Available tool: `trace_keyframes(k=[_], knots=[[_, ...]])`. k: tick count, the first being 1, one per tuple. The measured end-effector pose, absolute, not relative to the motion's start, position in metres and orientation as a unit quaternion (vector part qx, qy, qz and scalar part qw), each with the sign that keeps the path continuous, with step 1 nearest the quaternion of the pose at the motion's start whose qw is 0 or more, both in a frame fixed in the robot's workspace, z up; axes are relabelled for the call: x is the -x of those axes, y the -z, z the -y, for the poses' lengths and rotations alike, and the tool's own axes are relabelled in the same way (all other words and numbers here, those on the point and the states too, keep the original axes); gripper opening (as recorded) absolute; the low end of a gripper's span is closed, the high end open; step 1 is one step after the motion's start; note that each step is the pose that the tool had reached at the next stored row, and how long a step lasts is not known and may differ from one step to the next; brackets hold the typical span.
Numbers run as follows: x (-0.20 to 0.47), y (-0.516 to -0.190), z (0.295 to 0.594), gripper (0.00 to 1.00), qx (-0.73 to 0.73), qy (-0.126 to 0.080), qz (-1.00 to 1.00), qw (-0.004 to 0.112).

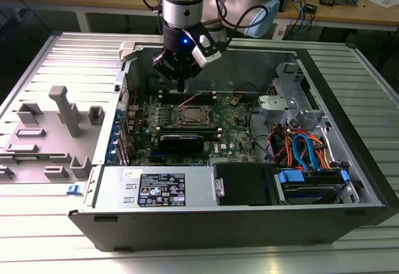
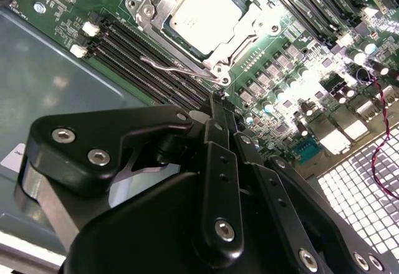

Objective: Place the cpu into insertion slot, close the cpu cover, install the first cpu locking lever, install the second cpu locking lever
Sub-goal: 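Install the first cpu locking lever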

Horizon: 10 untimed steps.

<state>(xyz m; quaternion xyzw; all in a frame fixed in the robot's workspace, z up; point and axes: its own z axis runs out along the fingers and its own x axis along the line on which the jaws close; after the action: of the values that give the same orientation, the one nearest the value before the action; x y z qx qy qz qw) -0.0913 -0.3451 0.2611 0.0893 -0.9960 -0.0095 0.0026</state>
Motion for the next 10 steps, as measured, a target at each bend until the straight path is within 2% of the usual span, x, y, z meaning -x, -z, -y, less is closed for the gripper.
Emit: trace_keyframes(k=[10], knots=[[0.0854, -0.2546, 0.3451, 0.11, -0.07, 0.009, 0.998, -0.002]])
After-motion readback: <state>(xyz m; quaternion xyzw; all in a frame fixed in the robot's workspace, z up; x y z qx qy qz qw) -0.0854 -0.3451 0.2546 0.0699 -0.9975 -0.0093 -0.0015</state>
